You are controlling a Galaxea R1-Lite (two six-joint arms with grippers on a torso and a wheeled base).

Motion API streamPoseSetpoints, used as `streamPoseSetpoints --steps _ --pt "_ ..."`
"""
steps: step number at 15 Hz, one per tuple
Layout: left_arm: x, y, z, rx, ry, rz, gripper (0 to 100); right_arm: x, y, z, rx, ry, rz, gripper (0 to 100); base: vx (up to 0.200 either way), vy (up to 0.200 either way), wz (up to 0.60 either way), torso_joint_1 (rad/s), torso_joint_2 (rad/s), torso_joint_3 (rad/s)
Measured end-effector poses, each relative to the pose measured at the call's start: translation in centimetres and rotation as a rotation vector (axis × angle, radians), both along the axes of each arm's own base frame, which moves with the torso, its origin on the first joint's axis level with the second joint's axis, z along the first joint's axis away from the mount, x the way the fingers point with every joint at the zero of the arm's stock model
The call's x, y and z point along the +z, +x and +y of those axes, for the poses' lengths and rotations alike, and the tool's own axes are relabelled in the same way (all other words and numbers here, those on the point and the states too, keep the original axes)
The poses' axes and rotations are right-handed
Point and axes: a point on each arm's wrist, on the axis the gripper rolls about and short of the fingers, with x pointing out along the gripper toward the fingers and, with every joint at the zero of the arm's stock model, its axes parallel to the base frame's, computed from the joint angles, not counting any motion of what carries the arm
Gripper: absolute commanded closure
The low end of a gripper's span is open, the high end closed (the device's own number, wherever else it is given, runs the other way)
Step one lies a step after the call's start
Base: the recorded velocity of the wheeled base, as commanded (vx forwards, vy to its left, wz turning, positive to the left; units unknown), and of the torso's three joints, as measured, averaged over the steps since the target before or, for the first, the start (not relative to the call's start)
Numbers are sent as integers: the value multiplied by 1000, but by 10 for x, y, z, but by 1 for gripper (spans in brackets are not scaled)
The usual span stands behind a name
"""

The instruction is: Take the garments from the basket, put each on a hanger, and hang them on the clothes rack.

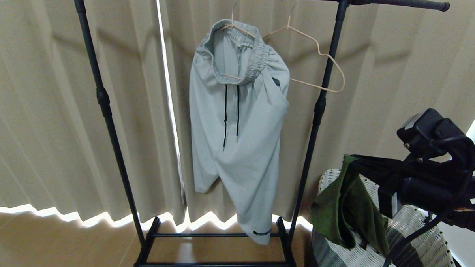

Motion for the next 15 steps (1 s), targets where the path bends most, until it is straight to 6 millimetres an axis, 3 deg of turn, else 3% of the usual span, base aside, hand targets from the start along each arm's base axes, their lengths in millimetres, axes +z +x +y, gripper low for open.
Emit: streamPoseSetpoints --steps 3,6,10,15 --pt "44 48 -8 -107 9 75 0 13 6 13 39 47 -23 100 0 0 0 0 0 0" --pt "69 104 -33 -147 34 104 0 18 9 23 88 121 11 100 0 0 0 0 0 0" --pt "60 159 -93 -181 75 132 0 27 12 27 119 148 -7 100 0 0 0 0 0 0" --pt "25 168 -183 -198 85 183 0 42 18 37 134 238 -4 100 0 0 0 0 0 0"
